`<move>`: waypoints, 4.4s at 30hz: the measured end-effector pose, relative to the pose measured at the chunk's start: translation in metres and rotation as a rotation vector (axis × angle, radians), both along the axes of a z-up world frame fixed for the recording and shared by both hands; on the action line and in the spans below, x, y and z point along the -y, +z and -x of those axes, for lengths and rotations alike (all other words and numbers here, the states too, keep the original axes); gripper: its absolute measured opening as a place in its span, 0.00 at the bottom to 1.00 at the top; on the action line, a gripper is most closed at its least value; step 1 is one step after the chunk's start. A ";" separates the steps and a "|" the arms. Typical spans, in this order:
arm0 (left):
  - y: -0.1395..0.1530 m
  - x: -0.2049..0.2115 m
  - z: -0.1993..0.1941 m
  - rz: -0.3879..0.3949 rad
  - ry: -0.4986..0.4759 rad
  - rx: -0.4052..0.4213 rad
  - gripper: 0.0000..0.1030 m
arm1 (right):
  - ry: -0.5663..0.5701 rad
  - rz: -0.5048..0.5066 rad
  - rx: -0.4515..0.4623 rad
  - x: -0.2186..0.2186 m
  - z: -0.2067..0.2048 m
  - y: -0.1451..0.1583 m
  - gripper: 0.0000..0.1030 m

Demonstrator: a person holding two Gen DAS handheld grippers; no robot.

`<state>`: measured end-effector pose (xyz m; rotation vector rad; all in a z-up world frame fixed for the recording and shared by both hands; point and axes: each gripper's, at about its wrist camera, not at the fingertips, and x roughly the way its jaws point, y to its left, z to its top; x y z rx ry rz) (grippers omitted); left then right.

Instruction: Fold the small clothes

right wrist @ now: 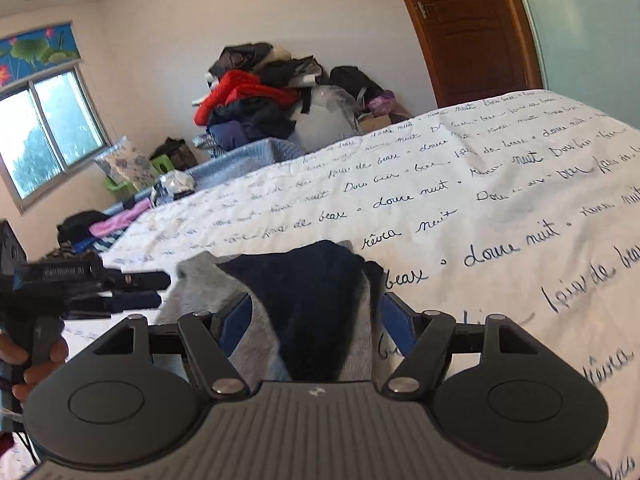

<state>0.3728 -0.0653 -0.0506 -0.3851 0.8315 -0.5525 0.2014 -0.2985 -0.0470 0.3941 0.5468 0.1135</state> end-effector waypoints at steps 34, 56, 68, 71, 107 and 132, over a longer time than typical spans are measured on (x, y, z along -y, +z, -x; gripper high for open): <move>-0.039 0.017 0.002 0.013 -0.126 0.011 0.31 | 0.227 -0.367 -0.188 0.034 -0.097 -0.059 0.26; -0.008 0.026 0.022 -0.149 -0.052 0.200 0.54 | 0.009 -0.138 -0.066 0.041 -0.082 -0.036 0.68; -0.016 -0.032 0.124 -0.023 -0.147 0.094 0.67 | 0.119 -0.407 -0.117 0.072 0.023 -0.028 0.69; -0.025 -0.028 0.134 -0.008 -0.193 0.037 0.64 | 0.155 -0.382 -0.199 0.055 0.038 -0.041 0.70; 0.000 -0.027 0.236 -0.301 0.069 0.142 0.74 | 0.050 0.024 -0.129 -0.038 0.149 -0.007 0.77; -0.005 -0.038 0.285 -0.390 0.161 0.128 0.89 | -0.040 0.167 -0.173 -0.107 0.204 0.002 0.94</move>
